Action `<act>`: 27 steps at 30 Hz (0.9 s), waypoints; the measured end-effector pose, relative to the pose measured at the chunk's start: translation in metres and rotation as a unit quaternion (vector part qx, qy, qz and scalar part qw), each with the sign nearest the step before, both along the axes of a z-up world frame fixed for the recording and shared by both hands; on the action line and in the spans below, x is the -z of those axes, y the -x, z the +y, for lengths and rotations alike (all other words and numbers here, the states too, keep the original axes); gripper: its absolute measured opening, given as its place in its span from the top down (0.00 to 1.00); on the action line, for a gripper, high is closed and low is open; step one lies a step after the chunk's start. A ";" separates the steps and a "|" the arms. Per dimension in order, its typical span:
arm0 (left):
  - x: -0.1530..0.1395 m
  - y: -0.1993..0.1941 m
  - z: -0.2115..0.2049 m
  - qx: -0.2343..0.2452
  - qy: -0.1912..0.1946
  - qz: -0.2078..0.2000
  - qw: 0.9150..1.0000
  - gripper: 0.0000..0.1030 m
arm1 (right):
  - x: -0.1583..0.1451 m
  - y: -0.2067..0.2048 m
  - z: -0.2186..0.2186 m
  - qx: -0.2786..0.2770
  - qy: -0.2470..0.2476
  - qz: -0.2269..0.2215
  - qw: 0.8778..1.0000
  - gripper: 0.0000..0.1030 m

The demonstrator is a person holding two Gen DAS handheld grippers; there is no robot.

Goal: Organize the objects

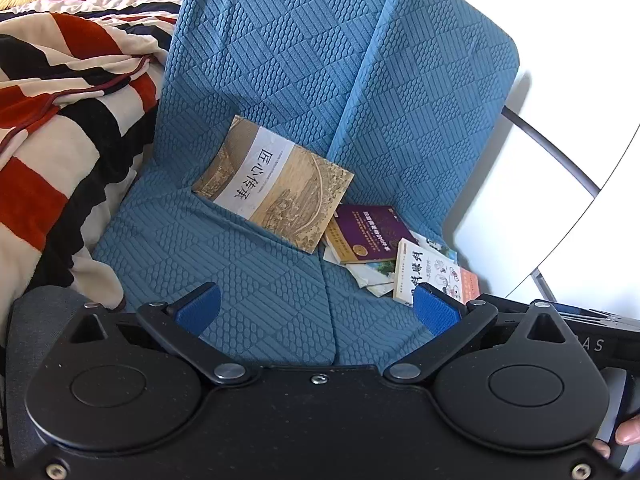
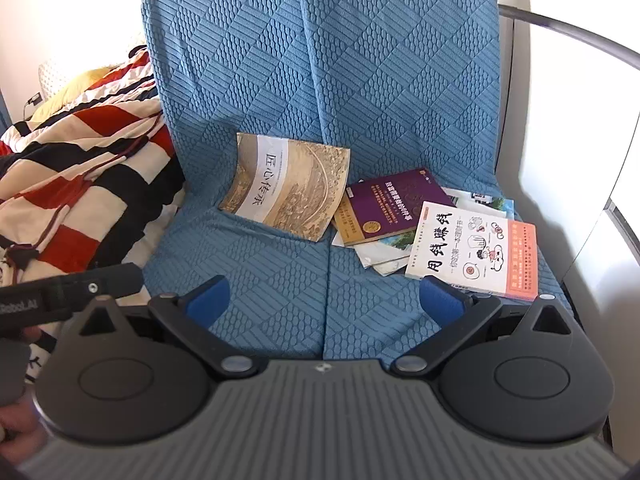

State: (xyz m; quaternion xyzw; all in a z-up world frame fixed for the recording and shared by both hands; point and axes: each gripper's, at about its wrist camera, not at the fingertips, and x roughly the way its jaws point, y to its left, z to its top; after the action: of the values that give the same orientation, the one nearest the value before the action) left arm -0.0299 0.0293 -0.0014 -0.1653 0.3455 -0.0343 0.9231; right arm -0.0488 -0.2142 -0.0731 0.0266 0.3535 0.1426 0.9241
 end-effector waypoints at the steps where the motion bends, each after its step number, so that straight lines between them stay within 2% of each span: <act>1: -0.001 0.000 0.000 -0.001 -0.001 0.000 1.000 0.00 | 0.000 0.000 0.000 0.002 -0.001 0.000 1.000 0.00; 10: -0.006 -0.001 0.002 -0.015 -0.008 -0.001 1.000 0.01 | -0.001 -0.002 -0.001 -0.025 -0.030 -0.006 0.999 0.00; 15: -0.005 -0.003 0.000 -0.006 -0.012 0.002 1.000 0.01 | -0.003 0.000 -0.003 -0.019 -0.027 -0.013 0.999 0.00; 18: -0.004 -0.001 0.000 -0.023 -0.026 -0.002 0.999 0.01 | -0.002 0.001 -0.003 -0.018 -0.029 -0.016 0.999 0.00; 22: -0.001 -0.002 0.004 -0.025 -0.019 -0.002 1.000 0.01 | 0.003 0.002 0.001 -0.022 -0.010 -0.023 0.999 0.00; 27: 0.000 -0.005 0.001 -0.018 -0.028 -0.008 0.999 0.01 | 0.005 -0.002 0.002 -0.019 -0.020 -0.021 0.999 0.00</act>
State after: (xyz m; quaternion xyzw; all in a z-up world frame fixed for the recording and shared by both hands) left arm -0.0253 0.0298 -0.0017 -0.1457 0.3362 -0.0094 0.9304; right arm -0.0466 -0.2124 -0.0785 0.0355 0.3316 0.1680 0.9277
